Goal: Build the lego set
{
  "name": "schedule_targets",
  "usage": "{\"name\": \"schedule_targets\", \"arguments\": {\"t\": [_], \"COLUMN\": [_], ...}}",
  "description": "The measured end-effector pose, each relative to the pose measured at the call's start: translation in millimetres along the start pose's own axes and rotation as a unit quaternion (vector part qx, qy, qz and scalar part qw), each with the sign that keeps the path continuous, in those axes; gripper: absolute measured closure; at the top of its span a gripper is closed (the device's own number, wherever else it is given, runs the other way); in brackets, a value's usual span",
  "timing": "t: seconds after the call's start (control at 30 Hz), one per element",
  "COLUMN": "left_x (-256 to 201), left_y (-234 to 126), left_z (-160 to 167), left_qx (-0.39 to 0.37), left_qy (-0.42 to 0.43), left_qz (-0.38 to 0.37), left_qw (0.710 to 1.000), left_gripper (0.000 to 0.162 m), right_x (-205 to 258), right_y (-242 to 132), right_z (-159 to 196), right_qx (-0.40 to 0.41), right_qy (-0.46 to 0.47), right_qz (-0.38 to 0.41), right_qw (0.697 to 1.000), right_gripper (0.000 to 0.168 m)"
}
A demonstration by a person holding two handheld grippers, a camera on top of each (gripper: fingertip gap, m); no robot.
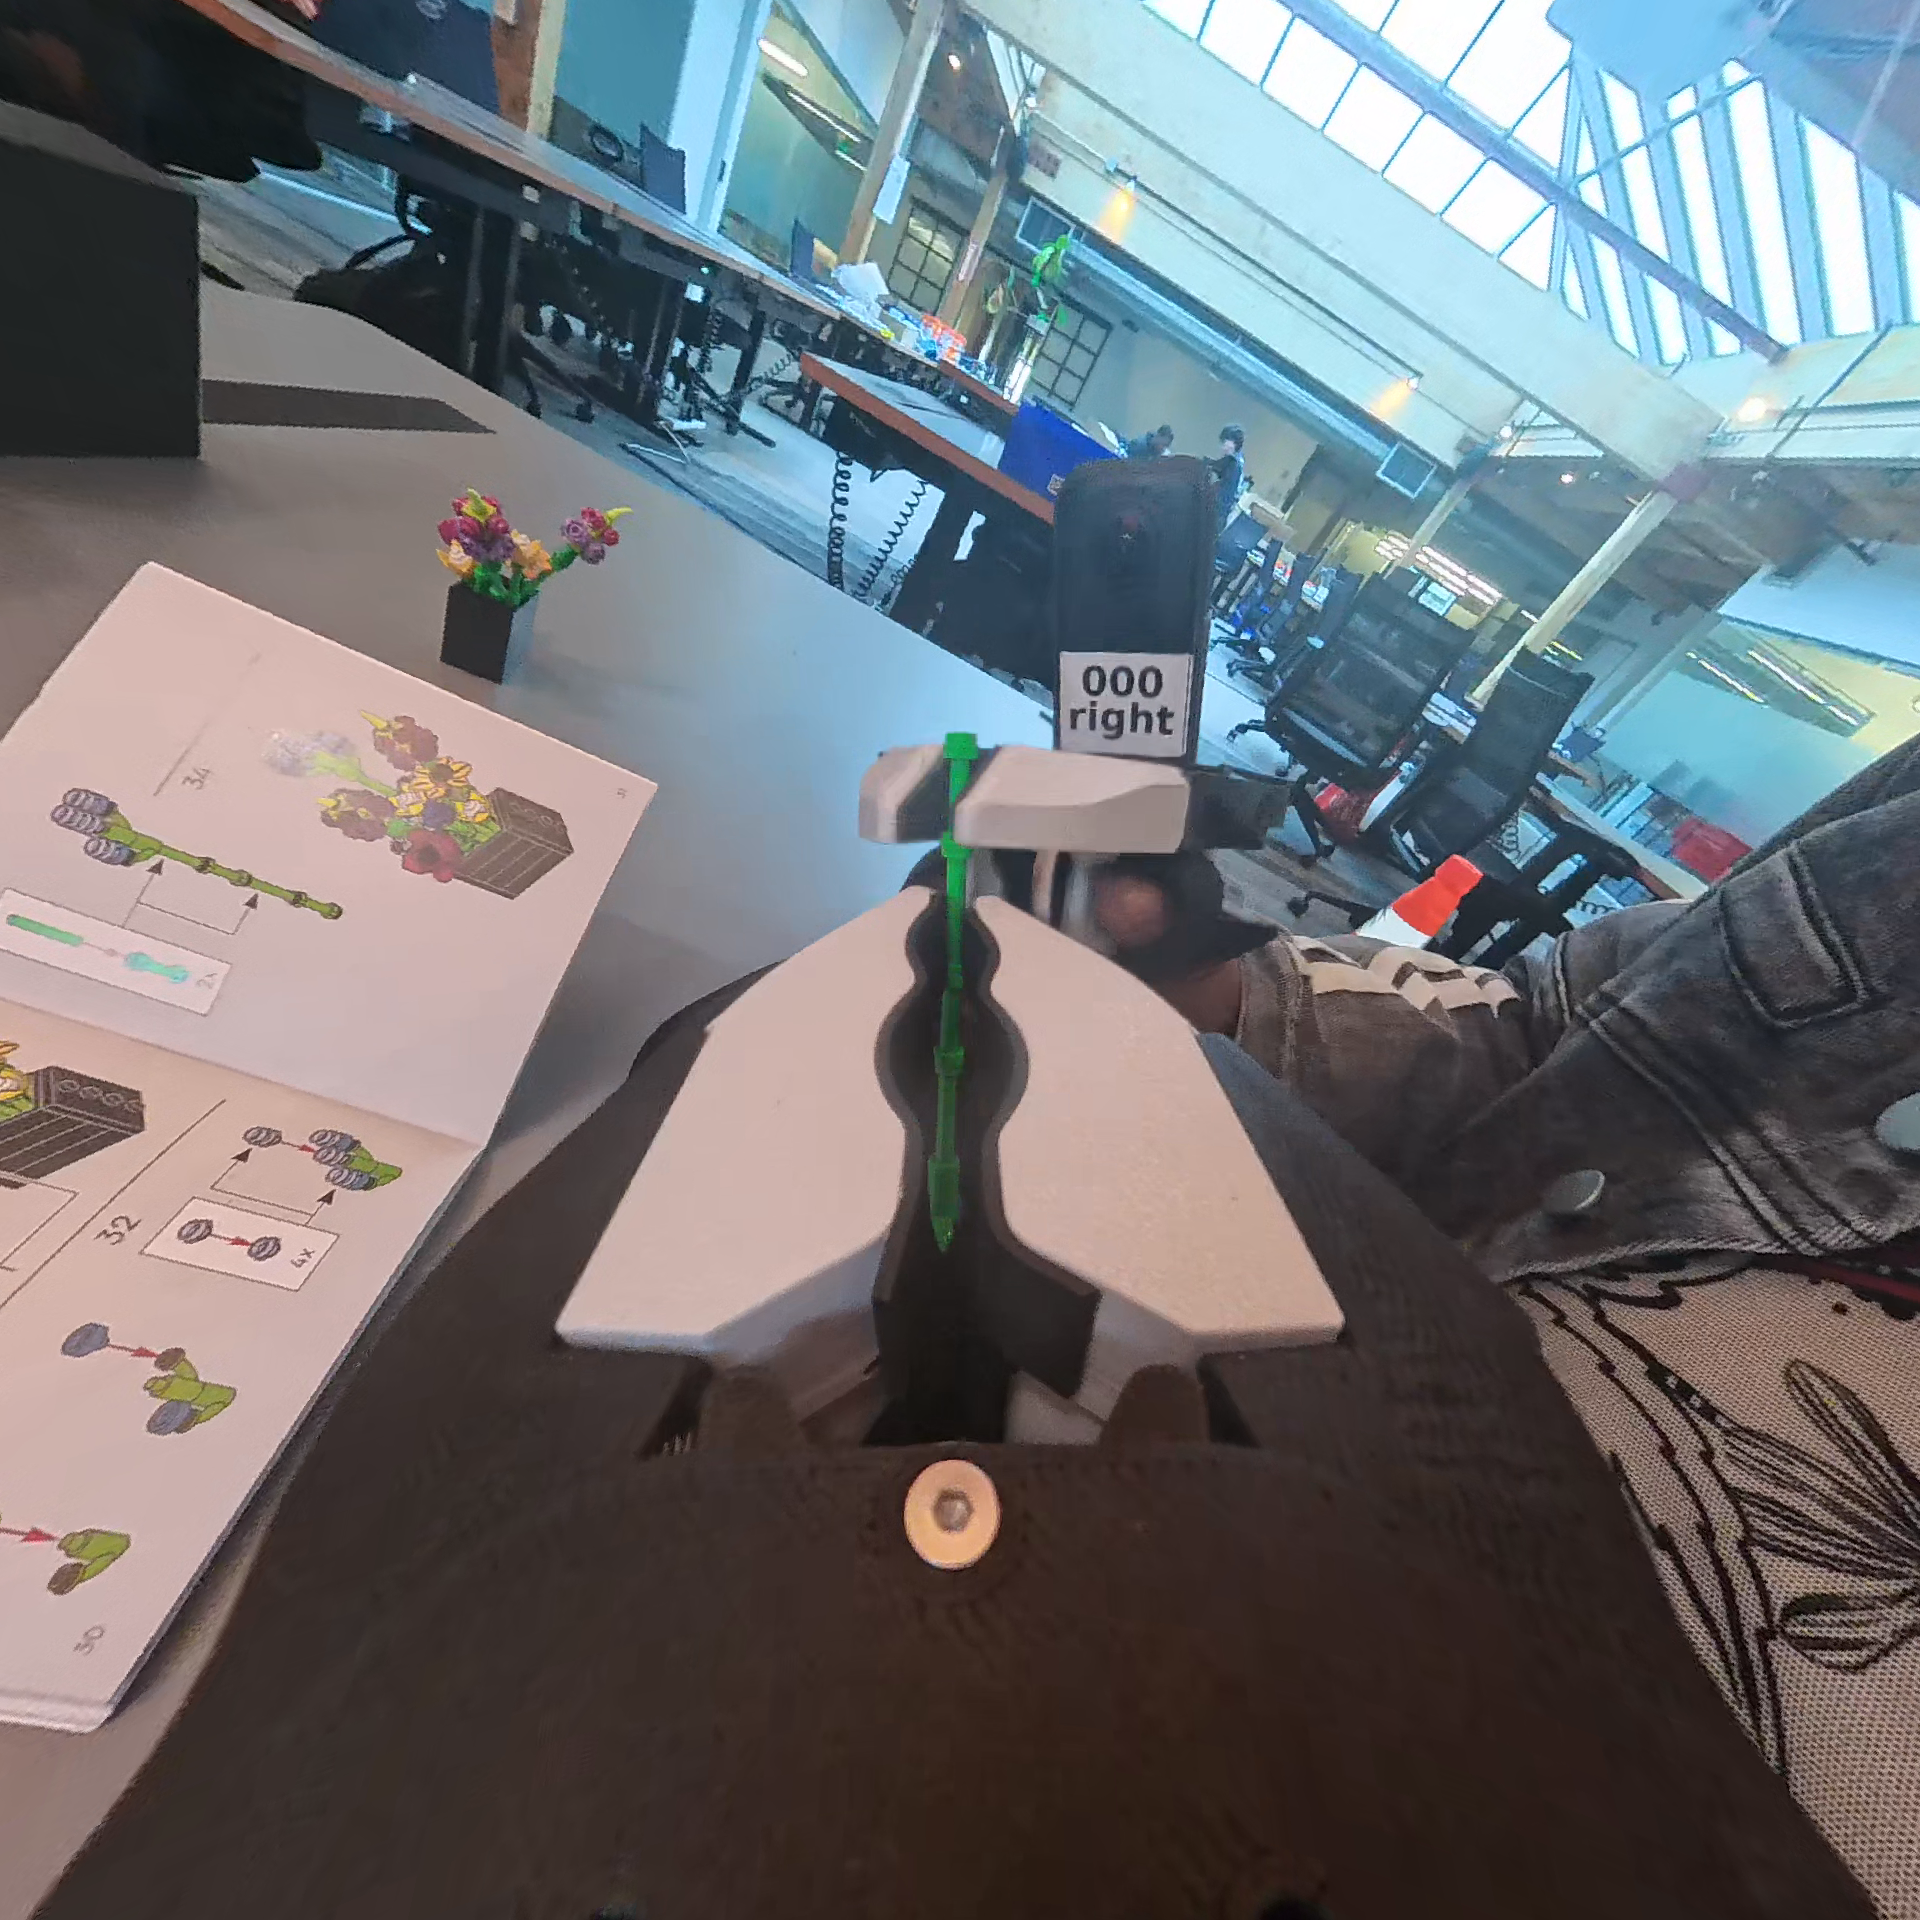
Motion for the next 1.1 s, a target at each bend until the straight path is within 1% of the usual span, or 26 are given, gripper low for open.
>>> {"name": "schedule_targets", "arguments": {"t": [0.23,0.5,0.7,0.83,0.87,0.9,0.93,0.97,1.0,1.03,1.1], "left_x": [-4.5,-5.1,-6.7,-4.7,-5.1,-6.4,-7.6,-9.1,-9.7,-10.1,-13.0], "left_y": [0.6,0.3,1.0,0.2,-0.1,-0.2,-0.9,-2.3,-3.5,-4.7,-3.9], "left_z": [-3.0,-2.1,-6.9,-7.8,-10.2,-12.3,-14.7,-17.2,-19.4,-22.0,-26.1], "left_qx": [0.008,0.008,-0.003,0.008,0.017,0.043,0.060,0.073,0.100,0.125,0.181], "left_qy": [0.031,0.030,0.040,0.056,0.079,0.105,0.117,0.129,0.143,0.166,0.202], "left_qz": [-0.003,0.000,-0.006,-0.013,-0.026,-0.030,-0.028,-0.020,-0.019,-0.028,-0.025], "left_qw": [0.999,1.000,0.999,0.998,0.996,0.993,0.991,0.989,0.984,0.978,0.962], "left_gripper": [0.161,0.161,0.161,0.160,0.160,0.160,0.160,0.160,0.160,0.160,0.160], "right_x": [2.3,1.9,4.4,2.3,3.1,5.6,9.5,14.6,20.4,25.8,35.5], "right_y": [-2.7,-2.3,0.6,3.3,4.2,4.5,3.0,-0.2,-3.3,-5.3,-4.9], "right_z": [2.3,5.4,3.4,-4.1,-9.2,-16.8,-26.4,-35.5,-43.0,-49.1,-57.0], "right_qx": [0.003,0.006,-0.007,0.019,0.028,0.034,0.043,0.069,0.113,0.170,0.294], "right_qy": [-0.003,-0.009,-0.023,-0.029,-0.026,-0.020,-0.024,-0.054,-0.104,-0.157,-0.246], "right_qz": [-0.001,0.008,0.010,0.004,-0.002,-0.011,-0.016,-0.019,-0.014,0.003,0.041], "right_qw": [1.000,1.000,1.000,0.999,0.999,0.999,0.999,0.996,0.988,0.973,0.923], "right_gripper": [0.163,0.163,0.163,0.164,0.164,0.138,0.110,0.107,0.114,0.118,0.125]}}
Point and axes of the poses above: each gripper's, where its closed fingertips meet, y out along the fingers, z out of its underside, x = y × z across the jaws, the point moved 9 cm from there along -y, back along the fingers, and after that the axes turned 12 degrees about y, right-handed, at the moved point
